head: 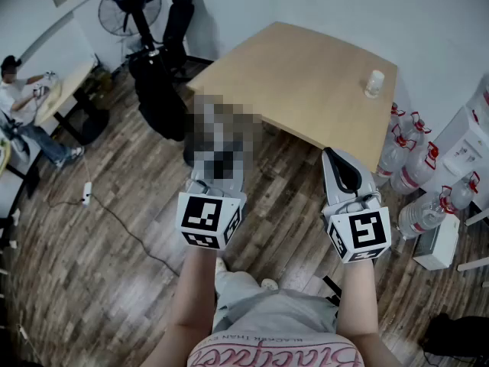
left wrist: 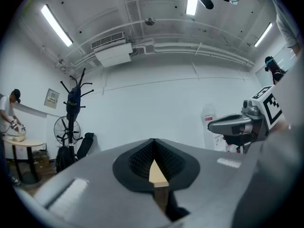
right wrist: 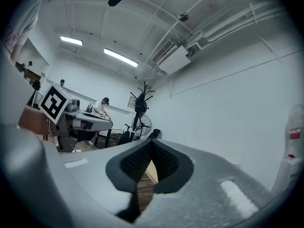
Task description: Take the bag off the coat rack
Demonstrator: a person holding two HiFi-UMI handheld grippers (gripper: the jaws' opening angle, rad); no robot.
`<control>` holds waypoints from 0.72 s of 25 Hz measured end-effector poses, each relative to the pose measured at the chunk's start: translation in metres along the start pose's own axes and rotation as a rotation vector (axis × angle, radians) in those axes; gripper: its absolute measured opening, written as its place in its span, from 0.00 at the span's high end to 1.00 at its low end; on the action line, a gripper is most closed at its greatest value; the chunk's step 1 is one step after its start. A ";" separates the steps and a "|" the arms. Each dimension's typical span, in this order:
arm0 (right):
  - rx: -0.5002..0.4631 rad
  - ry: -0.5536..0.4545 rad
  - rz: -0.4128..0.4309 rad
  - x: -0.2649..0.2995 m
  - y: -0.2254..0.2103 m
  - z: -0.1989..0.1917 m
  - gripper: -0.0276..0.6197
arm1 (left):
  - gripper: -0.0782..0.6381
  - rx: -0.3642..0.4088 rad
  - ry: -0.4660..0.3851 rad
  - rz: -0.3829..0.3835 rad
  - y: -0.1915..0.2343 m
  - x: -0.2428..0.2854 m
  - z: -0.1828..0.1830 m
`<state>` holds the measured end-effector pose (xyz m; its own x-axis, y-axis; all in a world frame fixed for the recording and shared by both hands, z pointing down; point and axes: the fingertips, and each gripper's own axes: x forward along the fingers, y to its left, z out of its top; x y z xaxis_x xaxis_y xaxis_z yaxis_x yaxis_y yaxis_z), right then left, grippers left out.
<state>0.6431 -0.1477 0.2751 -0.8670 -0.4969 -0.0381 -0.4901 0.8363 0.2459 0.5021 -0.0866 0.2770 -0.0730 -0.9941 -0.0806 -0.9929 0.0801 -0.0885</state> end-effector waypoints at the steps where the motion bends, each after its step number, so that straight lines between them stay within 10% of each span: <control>1: -0.003 -0.001 0.000 0.005 0.002 0.000 0.95 | 0.87 0.002 -0.005 0.006 0.004 -0.001 0.000; 18: -0.003 -0.008 0.093 0.107 0.077 0.015 0.95 | 0.86 0.008 -0.007 0.069 0.127 -0.018 -0.007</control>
<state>0.5112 -0.1326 0.2753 -0.9095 -0.4151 -0.0223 -0.4069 0.8781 0.2516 0.3771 -0.0587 0.2745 -0.1410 -0.9856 -0.0937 -0.9846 0.1495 -0.0904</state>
